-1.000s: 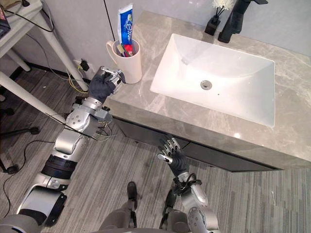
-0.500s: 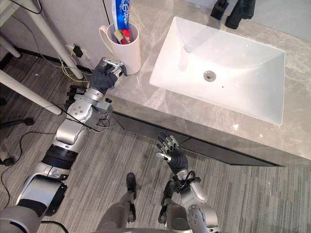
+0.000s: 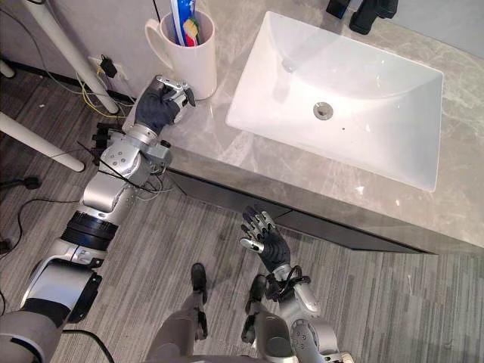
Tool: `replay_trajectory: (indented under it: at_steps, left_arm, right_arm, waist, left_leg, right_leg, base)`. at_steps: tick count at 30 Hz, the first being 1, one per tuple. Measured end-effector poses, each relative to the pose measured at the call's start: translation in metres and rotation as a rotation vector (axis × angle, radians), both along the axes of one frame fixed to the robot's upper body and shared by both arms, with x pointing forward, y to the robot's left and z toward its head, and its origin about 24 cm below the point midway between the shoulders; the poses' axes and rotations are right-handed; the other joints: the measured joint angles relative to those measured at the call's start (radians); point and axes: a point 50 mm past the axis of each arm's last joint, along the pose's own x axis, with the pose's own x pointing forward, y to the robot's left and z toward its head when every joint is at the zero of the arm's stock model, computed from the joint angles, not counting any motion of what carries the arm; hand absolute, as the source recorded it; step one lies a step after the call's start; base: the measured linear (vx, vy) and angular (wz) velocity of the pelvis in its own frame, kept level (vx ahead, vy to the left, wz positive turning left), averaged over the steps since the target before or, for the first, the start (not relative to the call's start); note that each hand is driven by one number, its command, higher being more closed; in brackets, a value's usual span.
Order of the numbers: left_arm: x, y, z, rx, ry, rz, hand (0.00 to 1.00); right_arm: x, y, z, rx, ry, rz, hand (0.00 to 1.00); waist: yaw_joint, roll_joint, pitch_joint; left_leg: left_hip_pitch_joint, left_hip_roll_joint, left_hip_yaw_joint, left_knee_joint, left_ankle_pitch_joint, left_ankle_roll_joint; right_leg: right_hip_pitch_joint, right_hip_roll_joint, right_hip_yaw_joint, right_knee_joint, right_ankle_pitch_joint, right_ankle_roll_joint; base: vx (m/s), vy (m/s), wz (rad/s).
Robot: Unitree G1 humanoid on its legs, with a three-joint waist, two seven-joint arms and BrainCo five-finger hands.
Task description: Organize washtable
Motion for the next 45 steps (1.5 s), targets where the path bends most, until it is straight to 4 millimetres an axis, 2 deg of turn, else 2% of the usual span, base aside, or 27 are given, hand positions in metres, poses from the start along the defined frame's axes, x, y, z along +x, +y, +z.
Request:
replay_trajectory:
  at_steps: [6,8,14,22,26,33,45]
  left_arm:
    - [0.001,0.000,0.014,0.036,-0.047,0.026,1.00]
    - [0.007,-0.007,0.023,0.064,-0.059,0.021,1.00]
    - [0.013,-0.007,0.056,0.096,-0.129,0.057,1.00]
    - [0.013,-0.006,0.067,0.109,-0.153,0.072,1.00]
    - [0.015,0.002,0.083,0.116,-0.181,0.113,1.00]
    - [0.018,0.010,0.084,0.126,-0.172,0.144,1.00]
    - [0.018,0.005,0.084,0.121,-0.178,0.151,1.00]
  right_arm:
    - [0.000,0.001,0.004,0.005,-0.016,0.004,0.00]
    - [0.000,0.002,0.005,0.007,-0.021,0.008,0.00]
    - [-0.002,0.010,0.005,0.014,-0.017,0.038,0.00]
    - [-0.002,0.009,0.005,0.014,-0.018,0.037,0.00]
    - [-0.002,0.010,0.006,0.017,-0.024,0.039,0.00]
    - [-0.004,0.010,0.005,0.017,-0.017,0.037,0.00]
    - [-0.008,0.015,0.003,0.021,-0.006,0.061,0.00]
  waist:
    - [-0.001,-0.009,0.009]
    - [0.003,-0.010,0.015]
    - [-0.003,-0.016,0.021]
    - [-0.004,-0.029,0.036]
    - [-0.005,-0.038,0.048]
    - [-0.009,-0.041,0.059]
    - [-0.016,-0.047,0.064]
  left_leg:
    - [-0.007,0.000,0.009,0.000,0.000,0.000]
    - [-0.007,0.000,0.009,0.000,0.000,0.000]
    - [-0.008,0.000,0.015,0.000,0.000,0.000]
    - [-0.021,0.000,0.020,0.000,0.000,0.000]
    - [-0.026,0.000,0.028,0.000,0.000,0.000]
    - [-0.036,0.000,0.038,0.000,0.000,0.000]
    - [-0.047,-0.003,0.037,0.000,0.000,0.001]
  right_leg:
    - [-0.012,-0.001,0.011,0.000,0.003,0.000]
    - [-0.012,-0.001,0.011,0.000,0.004,-0.001]
    - [-0.018,-0.001,0.021,0.000,0.006,0.000]
    - [-0.031,0.000,0.025,-0.004,0.009,-0.001]
    - [-0.033,0.002,0.032,-0.022,0.024,-0.005]
    - [-0.049,0.001,0.045,-0.022,0.029,-0.004]
    - [-0.060,-0.001,0.046,-0.023,0.030,-0.003]
  base:
    - [0.04,0.023,-0.05]
    - [0.02,0.012,0.00]
    - [0.02,0.016,-0.04]
    - [0.04,0.016,-0.01]
    - [0.02,0.024,-0.05]
    - [0.01,0.020,-0.06]
    - [0.01,0.006,0.00]
